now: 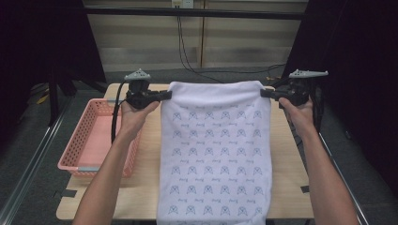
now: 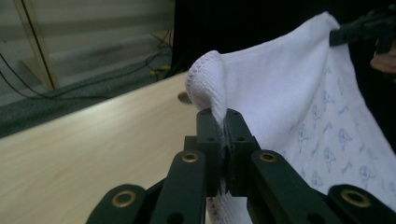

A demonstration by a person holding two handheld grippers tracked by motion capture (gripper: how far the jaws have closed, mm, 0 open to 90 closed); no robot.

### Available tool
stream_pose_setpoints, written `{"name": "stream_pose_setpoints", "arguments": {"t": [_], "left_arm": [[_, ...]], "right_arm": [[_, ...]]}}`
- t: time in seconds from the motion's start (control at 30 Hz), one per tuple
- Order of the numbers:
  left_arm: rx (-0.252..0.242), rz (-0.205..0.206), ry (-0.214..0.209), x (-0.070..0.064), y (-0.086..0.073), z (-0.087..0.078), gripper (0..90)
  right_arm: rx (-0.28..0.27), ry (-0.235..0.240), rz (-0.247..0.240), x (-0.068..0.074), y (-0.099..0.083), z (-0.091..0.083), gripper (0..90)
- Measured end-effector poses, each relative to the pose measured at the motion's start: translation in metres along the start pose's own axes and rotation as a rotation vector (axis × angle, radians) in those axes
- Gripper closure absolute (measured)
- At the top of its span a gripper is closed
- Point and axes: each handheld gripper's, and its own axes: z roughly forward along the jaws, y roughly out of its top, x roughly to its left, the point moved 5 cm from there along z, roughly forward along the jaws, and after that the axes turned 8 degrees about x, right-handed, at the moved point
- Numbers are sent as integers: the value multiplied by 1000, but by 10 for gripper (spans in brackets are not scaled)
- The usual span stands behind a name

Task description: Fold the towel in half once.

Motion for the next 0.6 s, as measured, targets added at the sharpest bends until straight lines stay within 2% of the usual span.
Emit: {"name": "stream_pose_setpoints", "arguments": {"t": [0.03, 0.07, 0.1, 0.13, 0.17, 0.2, 0.23, 0.27, 0.3, 0.37, 0.43, 0.5, 0.6], "left_arm": [[0, 0, 0, 0, 0, 0, 870], [-26, -3, 0, 2, 10, -2, 870], [-26, -3, 0, 2, 10, -2, 871], [-43, 7, 5, 2, 21, -5, 871], [-43, 7, 5, 2, 21, -5, 871], [-66, 8, 8, 2, 33, -10, 871], [-66, 8, 8, 2, 33, -10, 871], [-86, 15, 26, 2, 47, -17, 871], [-86, 15, 26, 2, 47, -17, 871], [-124, 14, 32, 3, 59, -24, 871], [-101, 20, 50, 3, 58, -24, 871], [-92, 22, 50, 3, 56, -23, 871], [-47, 20, 30, 0, 35, -17, 870]], "right_arm": [[0, 0, 0, 0, 0, 0, 874], [-9, -10, 9, -2, 11, -3, 874], [-9, -10, 9, -2, 11, -3, 874], [-21, -20, 4, -4, 23, -8, 874], [-22, -30, 6, -5, 29, -10, 874], [-28, -37, 5, -5, 36, -12, 874], [-28, -37, 5, -5, 36, -12, 874], [-50, -47, -5, -4, 49, -17, 874], [-66, -49, -8, -3, 56, -20, 874], [-94, -52, -14, 0, 66, -25, 874], [-116, -53, -26, 2, 74, -30, 874], [-128, -40, -30, 5, 75, -32, 874], [-96, -31, -53, 10, 63, -30, 874]]}}
